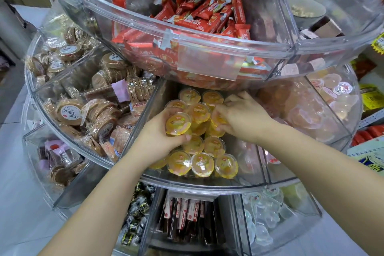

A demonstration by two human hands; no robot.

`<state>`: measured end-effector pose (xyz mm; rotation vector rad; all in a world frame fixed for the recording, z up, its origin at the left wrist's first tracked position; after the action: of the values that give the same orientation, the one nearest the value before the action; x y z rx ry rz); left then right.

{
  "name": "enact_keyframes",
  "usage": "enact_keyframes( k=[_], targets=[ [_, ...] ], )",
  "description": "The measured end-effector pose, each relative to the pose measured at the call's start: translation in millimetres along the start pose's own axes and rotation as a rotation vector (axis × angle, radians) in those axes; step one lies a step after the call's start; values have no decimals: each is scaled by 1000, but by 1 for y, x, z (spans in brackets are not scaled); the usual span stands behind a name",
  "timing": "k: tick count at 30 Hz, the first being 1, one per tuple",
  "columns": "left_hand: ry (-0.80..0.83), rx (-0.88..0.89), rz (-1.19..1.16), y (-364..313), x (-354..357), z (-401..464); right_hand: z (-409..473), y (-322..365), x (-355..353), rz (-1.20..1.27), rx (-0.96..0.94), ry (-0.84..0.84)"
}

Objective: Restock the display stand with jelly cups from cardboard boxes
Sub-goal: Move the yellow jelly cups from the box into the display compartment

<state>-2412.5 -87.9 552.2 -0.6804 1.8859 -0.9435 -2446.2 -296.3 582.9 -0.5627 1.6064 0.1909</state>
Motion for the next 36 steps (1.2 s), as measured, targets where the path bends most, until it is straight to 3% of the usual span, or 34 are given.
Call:
enact_keyframes(
  k=[8, 12, 13, 17, 22, 26, 30, 36],
  targets=[
    [-44, 11, 34, 0, -3, -3, -3, 0, -7, 69, -13, -2],
    [-78, 43, 98, 3, -7, -11, -15, 27, -21, 390, 62, -436],
    [-82, 50, 117, 3, -7, -14, -14, 40, -21, 484, 69, -447],
    [-88, 37, 201, 3, -5, -21, 7, 82, 0, 806, 64, -255],
    [-22, -27, 205, 5, -9, -26, 29, 97, 17, 1121, 172, -360],
    [-19, -79, 203, 13, -14, -39, 41, 94, 26, 1156, 265, -354],
    [-115, 51, 382, 13, -14, -47, 50, 92, 28, 1253, 341, -319],
    [-138, 24, 439, 11, -9, -44, 59, 98, 24, 1319, 367, -268]
  ],
)
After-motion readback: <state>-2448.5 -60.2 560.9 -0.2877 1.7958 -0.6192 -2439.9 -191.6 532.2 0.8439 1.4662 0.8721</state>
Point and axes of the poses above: each hand's wrist, its own z-axis towards the middle knuckle, its own x-axis out of the palm, y = z × x, the point moved 1 cm from there along z, towards the middle knuckle, and after that the axes turned 15 degrees about -x, right-handed, at the moved point
